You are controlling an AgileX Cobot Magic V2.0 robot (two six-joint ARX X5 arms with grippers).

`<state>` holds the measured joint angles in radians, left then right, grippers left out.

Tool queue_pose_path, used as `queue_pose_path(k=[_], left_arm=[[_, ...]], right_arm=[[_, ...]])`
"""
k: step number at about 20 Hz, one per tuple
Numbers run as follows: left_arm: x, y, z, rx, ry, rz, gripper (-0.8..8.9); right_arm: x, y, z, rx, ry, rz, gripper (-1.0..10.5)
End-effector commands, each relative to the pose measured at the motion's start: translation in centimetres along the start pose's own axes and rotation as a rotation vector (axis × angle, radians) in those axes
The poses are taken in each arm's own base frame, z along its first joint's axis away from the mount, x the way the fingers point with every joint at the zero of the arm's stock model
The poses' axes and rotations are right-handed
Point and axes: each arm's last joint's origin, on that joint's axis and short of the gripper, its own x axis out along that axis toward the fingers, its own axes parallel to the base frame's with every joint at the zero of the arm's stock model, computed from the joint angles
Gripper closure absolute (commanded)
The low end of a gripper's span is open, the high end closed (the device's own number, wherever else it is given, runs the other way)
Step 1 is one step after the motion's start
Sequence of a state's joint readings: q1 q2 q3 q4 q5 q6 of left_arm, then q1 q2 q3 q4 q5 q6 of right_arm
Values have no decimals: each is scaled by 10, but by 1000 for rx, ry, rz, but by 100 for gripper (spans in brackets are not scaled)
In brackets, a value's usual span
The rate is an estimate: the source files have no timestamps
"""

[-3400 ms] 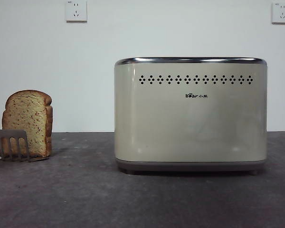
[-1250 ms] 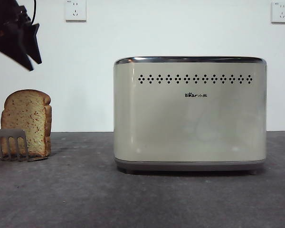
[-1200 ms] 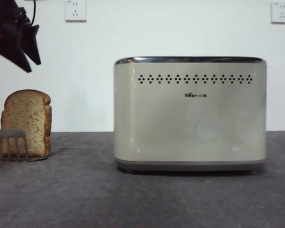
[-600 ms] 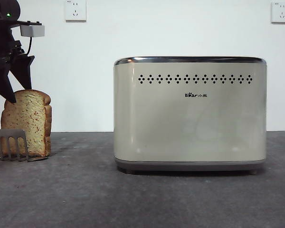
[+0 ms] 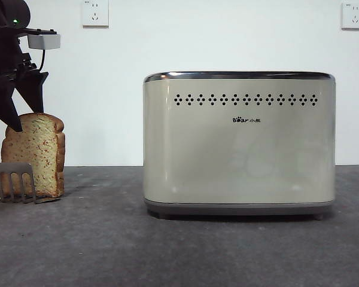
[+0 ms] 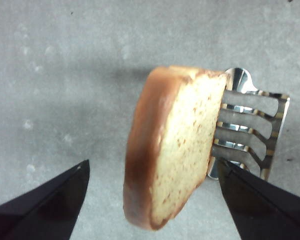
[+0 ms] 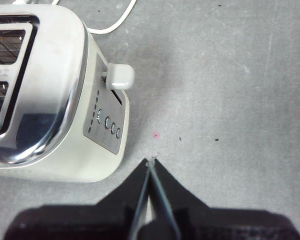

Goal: Pick up a slice of bread from the rack,put the bread on the toaster,press the button

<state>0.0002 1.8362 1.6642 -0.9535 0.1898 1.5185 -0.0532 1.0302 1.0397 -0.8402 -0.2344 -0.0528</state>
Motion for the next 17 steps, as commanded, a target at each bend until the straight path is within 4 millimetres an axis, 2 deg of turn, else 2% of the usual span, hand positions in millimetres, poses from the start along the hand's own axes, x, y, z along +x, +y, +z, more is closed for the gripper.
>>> queue_pose_path(k=[1, 4, 5, 6, 7, 8, 17], left_arm=[[8, 0, -1, 5, 0, -17, 373], [8, 0, -1, 6, 0, -18, 399], [8, 0, -1, 11, 0, -17, 502], [8, -1, -1, 25, 0, -21, 674], [8, -1, -1, 37, 0, -25, 789], [8, -1, -1, 40, 0, -25, 826], [10, -4, 8, 72, -3, -53, 826]], right_arm=[[0, 0, 1, -12, -3, 4, 950], [0, 0, 1, -11, -2, 4, 950], [0, 0, 1, -11, -2, 4, 950], [0, 0, 1, -11, -2, 4, 950], [0, 0, 1, -11, -1, 4, 950], [0, 0, 1, -10, 0, 4, 950], [0, 1, -2, -26, 26, 5, 950]])
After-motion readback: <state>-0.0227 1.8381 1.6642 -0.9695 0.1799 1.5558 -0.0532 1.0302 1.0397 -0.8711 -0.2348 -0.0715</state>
